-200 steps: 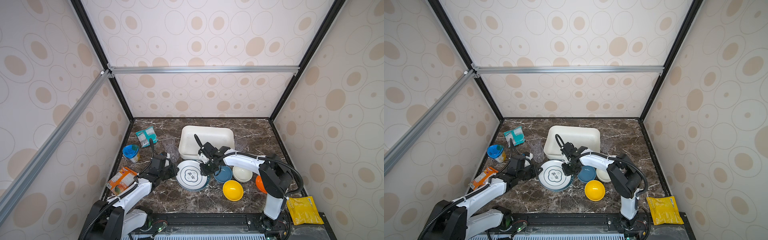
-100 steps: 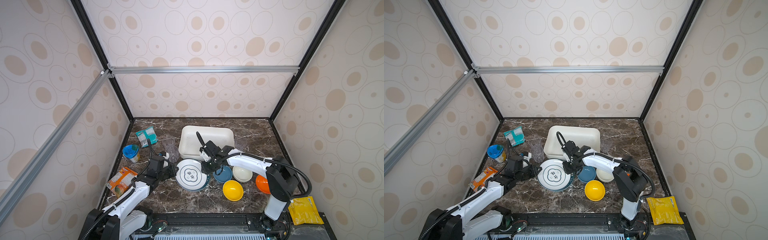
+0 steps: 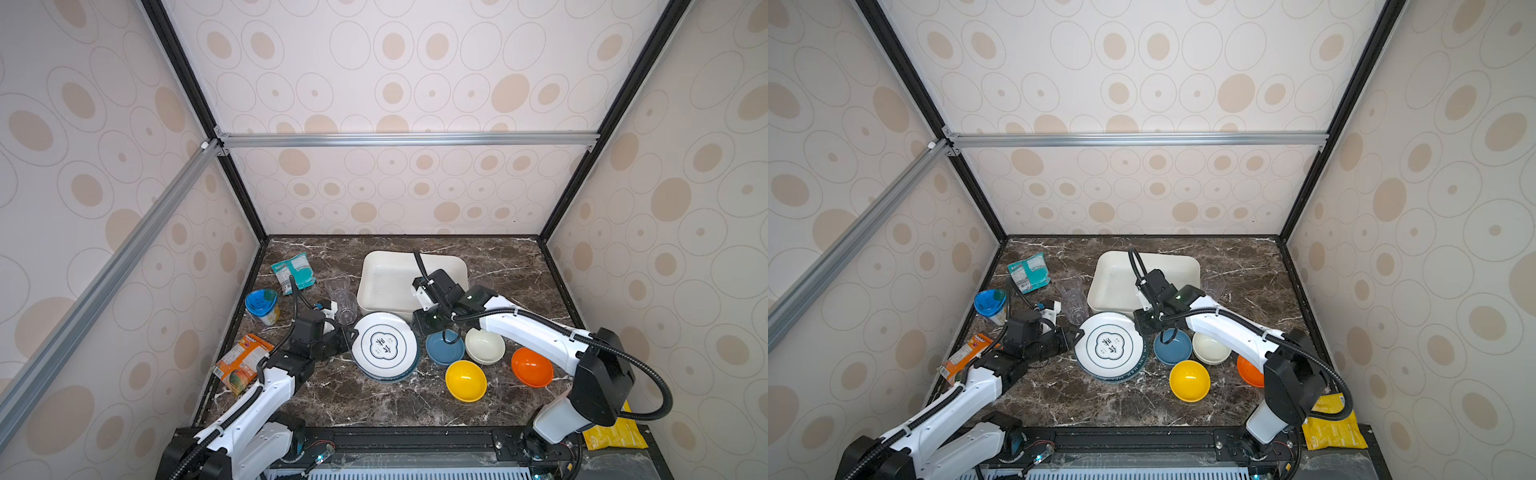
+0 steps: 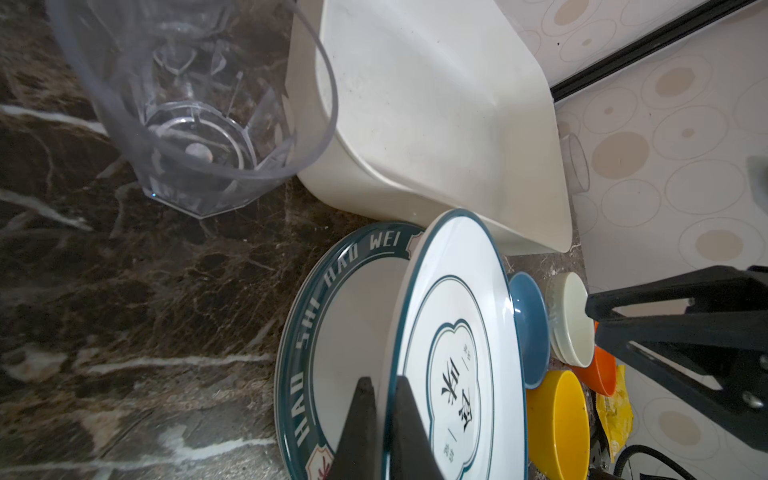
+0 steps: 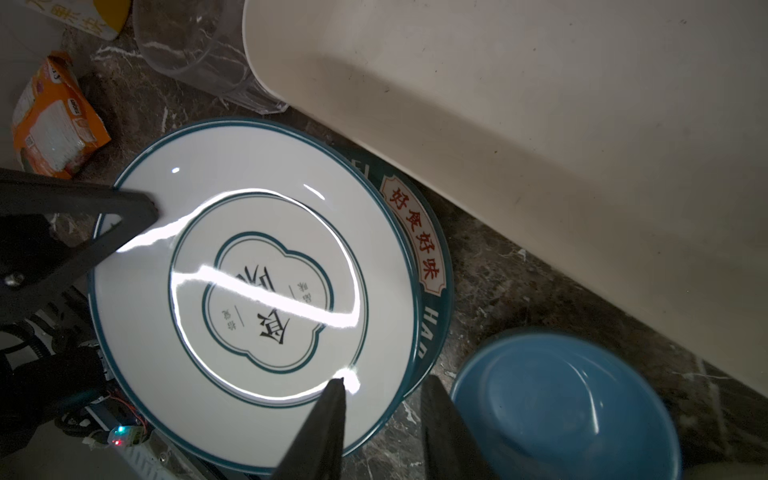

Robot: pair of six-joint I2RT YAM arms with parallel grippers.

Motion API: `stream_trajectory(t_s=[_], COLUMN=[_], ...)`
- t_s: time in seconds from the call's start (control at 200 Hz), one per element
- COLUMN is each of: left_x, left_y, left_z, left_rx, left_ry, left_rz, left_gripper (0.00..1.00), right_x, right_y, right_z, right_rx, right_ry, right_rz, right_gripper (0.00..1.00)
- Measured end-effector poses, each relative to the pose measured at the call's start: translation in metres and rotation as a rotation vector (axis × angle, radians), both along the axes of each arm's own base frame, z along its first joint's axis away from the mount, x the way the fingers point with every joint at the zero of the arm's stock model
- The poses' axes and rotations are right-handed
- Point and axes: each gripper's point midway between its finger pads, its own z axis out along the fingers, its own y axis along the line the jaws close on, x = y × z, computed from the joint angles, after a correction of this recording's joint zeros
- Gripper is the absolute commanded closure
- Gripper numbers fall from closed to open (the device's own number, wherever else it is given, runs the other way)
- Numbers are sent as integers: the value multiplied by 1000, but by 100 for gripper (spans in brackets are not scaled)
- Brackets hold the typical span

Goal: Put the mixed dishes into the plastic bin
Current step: 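Lift the white plate with the right gripper and carry it over the bin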

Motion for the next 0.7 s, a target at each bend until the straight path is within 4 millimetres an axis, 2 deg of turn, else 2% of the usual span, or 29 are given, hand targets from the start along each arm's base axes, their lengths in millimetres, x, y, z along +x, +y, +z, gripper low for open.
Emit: stream_trajectory(t_s=[0.14,0.245,0.555,0.7], left_x=[13,23,49,64], left_y=[-3,-5,-11,-13], left_z=[24,35,38,47], left_rx=[-31,-57,-132,-174], left_ry=[-41,-51,-32,-53], left_rz=[15,33,92,112], left_gripper=[100,100,100,100], right_x=[12,20,49,67], right_y=[-15,-25,-35,-36], right_z=[16,24,46,45], right_rx=[37,75,283,367], right_ry=[-10,-2,50,85], right_rz=[-56,-94,-177,-210], right_gripper=[60,59,56,56])
